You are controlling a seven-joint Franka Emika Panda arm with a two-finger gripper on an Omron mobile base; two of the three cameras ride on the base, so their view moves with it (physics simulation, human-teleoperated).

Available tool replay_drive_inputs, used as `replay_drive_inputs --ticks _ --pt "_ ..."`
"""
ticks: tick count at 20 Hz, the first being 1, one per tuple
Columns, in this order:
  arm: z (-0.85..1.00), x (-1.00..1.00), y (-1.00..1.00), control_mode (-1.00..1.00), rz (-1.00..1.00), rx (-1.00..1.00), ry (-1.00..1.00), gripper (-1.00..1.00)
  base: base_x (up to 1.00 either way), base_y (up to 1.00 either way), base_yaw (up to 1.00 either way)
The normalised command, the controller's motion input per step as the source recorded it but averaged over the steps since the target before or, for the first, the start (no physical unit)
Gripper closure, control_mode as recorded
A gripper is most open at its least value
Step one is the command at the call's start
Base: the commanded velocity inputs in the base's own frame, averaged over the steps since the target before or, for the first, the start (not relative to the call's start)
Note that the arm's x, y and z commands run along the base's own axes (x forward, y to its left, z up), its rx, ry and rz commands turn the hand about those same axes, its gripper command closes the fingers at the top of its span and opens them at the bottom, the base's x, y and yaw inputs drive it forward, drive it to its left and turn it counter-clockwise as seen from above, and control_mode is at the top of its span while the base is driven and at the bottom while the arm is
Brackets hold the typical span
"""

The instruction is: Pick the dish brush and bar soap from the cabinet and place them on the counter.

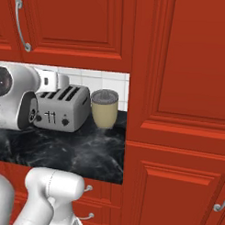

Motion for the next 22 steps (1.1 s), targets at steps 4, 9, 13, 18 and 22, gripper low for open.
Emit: replay_drive_inputs --ticks 4,9,13,18,22 --pt "0.36 -0.15 0.2 -1.0 -0.01 0.04 -0.2 -1.0 0.0 0.0 0.0" --pt "0.29 -0.11 0.25 -1.0 -0.03 0.02 -0.2 -1.0 0.0 0.0 0.0" --pt "0.26 -0.09 0.31 -1.0 -0.04 0.0 -0.19 -1.0 0.0 0.0 0.0" --pt "0.23 -0.08 0.31 -1.0 -0.05 0.0 -0.19 -1.0 0.0 0.0 0.0" --pt "0.17 -0.06 0.31 -1.0 -0.04 0.0 -0.19 -1.0 0.0 0.0 0.0"
